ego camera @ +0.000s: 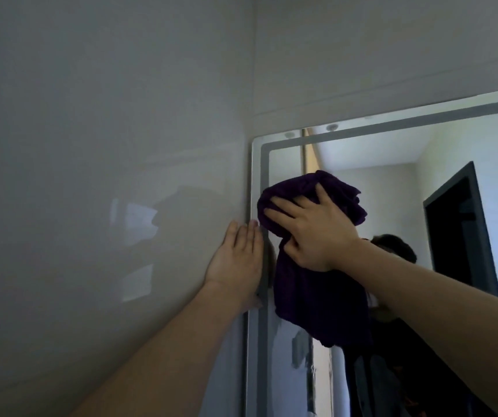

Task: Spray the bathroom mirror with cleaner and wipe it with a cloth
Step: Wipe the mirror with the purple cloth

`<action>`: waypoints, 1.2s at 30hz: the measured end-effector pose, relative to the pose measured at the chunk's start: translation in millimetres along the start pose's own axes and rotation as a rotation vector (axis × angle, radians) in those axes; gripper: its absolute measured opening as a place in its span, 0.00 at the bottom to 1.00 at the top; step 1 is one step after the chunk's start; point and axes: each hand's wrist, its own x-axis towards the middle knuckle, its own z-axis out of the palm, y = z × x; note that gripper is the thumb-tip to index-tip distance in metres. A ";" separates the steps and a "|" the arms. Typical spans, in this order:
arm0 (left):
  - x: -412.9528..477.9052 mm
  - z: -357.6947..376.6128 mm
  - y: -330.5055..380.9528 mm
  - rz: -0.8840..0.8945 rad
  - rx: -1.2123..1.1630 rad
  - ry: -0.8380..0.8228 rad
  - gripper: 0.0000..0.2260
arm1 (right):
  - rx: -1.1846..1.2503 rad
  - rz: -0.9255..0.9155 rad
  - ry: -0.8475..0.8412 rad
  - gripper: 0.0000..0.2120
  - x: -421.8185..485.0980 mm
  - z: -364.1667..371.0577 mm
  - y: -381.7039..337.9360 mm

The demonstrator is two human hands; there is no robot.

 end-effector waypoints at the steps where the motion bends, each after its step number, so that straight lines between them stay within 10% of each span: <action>1: -0.5 -0.5 0.3 -0.007 -0.033 0.017 0.53 | 0.010 0.057 0.002 0.35 -2.2 0.1 -3.5; 7: -5.3 -13.8 -3.5 -0.072 -0.633 0.253 0.48 | 0.037 0.203 0.021 0.36 4.4 5.6 -18.3; 16: -10.6 -19.2 -5.6 -0.066 -0.877 0.329 0.38 | 0.103 0.184 -0.002 0.39 -2.7 21.6 -75.4; 26: -4.0 -3.9 -1.7 0.105 -0.497 0.167 0.39 | 0.225 0.031 -0.198 0.38 -126.4 54.4 -166.4; 36: -5.4 -3.3 -5.4 0.150 -0.170 0.110 0.46 | 0.111 -0.023 -0.187 0.37 -168.0 32.9 -79.4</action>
